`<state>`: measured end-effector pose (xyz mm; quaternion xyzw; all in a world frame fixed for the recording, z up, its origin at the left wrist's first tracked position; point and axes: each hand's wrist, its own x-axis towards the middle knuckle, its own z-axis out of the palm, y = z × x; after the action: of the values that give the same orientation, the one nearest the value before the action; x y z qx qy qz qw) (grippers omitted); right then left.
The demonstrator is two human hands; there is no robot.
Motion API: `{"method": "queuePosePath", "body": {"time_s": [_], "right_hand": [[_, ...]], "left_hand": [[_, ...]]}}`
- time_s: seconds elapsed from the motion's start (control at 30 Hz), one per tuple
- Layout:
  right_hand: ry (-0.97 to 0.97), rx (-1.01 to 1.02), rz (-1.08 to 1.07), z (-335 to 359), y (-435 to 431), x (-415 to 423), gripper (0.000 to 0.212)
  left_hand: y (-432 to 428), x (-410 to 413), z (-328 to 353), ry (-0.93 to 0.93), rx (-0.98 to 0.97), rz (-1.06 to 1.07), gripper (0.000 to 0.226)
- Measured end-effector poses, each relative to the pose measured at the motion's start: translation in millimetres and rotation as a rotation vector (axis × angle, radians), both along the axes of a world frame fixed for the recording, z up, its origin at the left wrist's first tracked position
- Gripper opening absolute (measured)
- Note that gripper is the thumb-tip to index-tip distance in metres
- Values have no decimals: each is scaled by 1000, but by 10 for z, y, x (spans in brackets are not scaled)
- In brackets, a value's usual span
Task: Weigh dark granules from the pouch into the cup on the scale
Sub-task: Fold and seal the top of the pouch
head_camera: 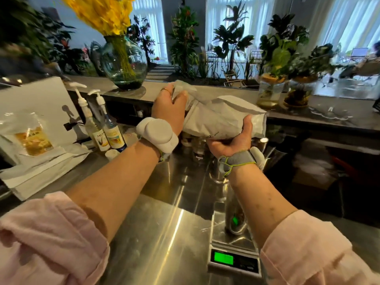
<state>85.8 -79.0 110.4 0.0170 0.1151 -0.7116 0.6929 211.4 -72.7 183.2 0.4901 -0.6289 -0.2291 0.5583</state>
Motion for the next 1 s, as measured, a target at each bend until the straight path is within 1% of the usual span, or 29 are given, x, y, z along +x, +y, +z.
{"method": "queuePosePath", "body": {"time_s": [0.07,0.13,0.17,0.23,0.3,0.37,0.43,0.5,0.53,0.57,0.63,0.67,0.7,0.73,0.8,0.87,0.93,1.0], "right_hand": [[-14,52,-12,-38,-36,282,56],[-6,131,1,-129,-76,527,51],[-15,169,7,-195,-92,620,52],[-32,253,55,-358,-144,766,62],[2,287,138,-507,-125,881,70],[78,308,228,-690,-116,1005,75],[213,401,308,-898,-139,1054,75],[469,590,326,-1119,-170,1032,58],[601,650,316,-1191,-154,1007,48],[700,680,297,-1223,-133,983,40],[856,699,278,-1183,-49,937,32],[960,700,265,-1145,-13,912,32],[1092,673,251,-1126,6,885,40],[1196,611,235,-1121,10,877,45],[1349,431,235,-1121,14,935,44],[1401,371,273,-1202,32,1033,41],[1413,307,381,-1321,98,1107,40],[1470,263,451,-1408,170,1147,34]], "left_hand": [[-116,221,-13,-28,28,-3,38],[-249,421,-78,-66,80,0,42],[-298,495,-119,-72,104,-19,43],[-360,599,-201,-93,140,-43,43],[-383,645,-290,-110,156,-63,40],[-417,710,-362,-151,160,-89,33],[-447,761,-463,-241,181,-89,30],[-477,824,-644,-314,233,-85,28],[-475,841,-744,-339,259,-87,26],[-488,857,-841,-336,285,-92,24],[-491,883,-1044,-331,368,-93,20],[-496,896,-1159,-359,417,-98,23],[-515,919,-1289,-401,474,-118,24],[-516,948,-1440,-431,523,-136,22],[-458,1034,-1723,-419,615,-183,21],[-347,1136,-1956,-349,688,-226,23],[-270,1237,-2038,-214,727,-263,19],[-286,1334,-2016,-92,739,-323,14]]}}
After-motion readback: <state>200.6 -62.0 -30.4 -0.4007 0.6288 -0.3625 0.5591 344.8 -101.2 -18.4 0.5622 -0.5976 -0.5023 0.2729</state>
